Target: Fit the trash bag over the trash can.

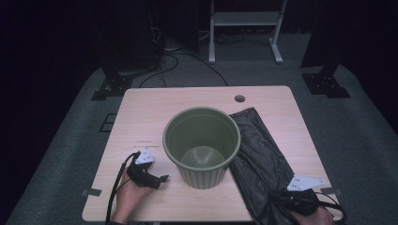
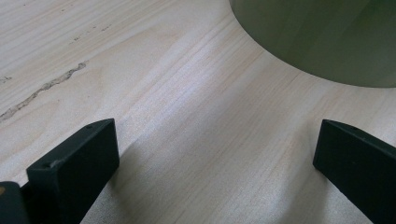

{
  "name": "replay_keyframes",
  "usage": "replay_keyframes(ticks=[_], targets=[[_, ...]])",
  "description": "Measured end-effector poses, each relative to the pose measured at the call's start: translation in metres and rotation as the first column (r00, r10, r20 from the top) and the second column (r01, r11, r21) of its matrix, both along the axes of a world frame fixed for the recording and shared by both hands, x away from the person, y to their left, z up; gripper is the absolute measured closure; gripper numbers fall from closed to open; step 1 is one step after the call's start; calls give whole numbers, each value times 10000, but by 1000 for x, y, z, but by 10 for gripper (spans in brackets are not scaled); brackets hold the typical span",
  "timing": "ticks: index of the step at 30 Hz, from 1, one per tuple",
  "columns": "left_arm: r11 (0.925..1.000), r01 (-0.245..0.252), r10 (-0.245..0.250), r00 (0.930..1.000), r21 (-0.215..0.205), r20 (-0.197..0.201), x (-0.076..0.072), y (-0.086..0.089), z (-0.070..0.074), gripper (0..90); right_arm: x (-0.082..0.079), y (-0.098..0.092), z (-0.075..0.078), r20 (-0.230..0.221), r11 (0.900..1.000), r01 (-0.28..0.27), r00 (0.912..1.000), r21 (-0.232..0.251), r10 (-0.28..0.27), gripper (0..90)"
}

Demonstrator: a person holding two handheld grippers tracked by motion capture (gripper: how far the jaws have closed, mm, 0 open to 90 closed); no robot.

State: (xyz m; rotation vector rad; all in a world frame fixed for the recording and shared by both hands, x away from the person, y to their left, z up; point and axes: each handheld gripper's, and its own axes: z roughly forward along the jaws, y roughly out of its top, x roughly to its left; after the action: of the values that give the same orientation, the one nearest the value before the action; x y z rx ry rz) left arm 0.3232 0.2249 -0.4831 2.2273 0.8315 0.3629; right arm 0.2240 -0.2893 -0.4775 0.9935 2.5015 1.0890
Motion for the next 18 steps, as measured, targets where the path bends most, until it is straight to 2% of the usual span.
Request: replay_keyframes(ticks=[3,5,6,9,13,14,15,17,18], targets=[[10000,-4,4,10000,-4,-4,0,0,0,0,0,4,5,89,9998,114,9999,-180,-112,589],[10000,-6,6,10000,3,2,0,0,0,0,1,8,10,132,9997,49,9999,-243,-46,569],[10000,-8,8,10000,4,3,0,0,0,0,3,12,15,206,9995,27,9998,-312,-21,526],[10000,-9,9,10000,5,3,0,0,0,0,8,13,19,195,9998,11,9998,-193,-7,484],[10000,-9,9,10000,4,2,0,0,0,0,23,9,25,157,9992,245,9996,301,-250,365],[10000,-8,8,10000,6,3,0,0,0,0,32,6,27,193,9985,373,9991,392,-381,296],[10000,-8,8,10000,6,3,0,0,0,0,32,6,27,193,9985,373,9991,392,-381,296],[10000,-13,13,10000,2,3,0,0,0,0,41,4,28,203,9977,639,9977,244,-644,237],[10000,-15,15,10000,5,3,0,0,0,0,49,2,30,230,9965,812,9964,217,-816,177]])
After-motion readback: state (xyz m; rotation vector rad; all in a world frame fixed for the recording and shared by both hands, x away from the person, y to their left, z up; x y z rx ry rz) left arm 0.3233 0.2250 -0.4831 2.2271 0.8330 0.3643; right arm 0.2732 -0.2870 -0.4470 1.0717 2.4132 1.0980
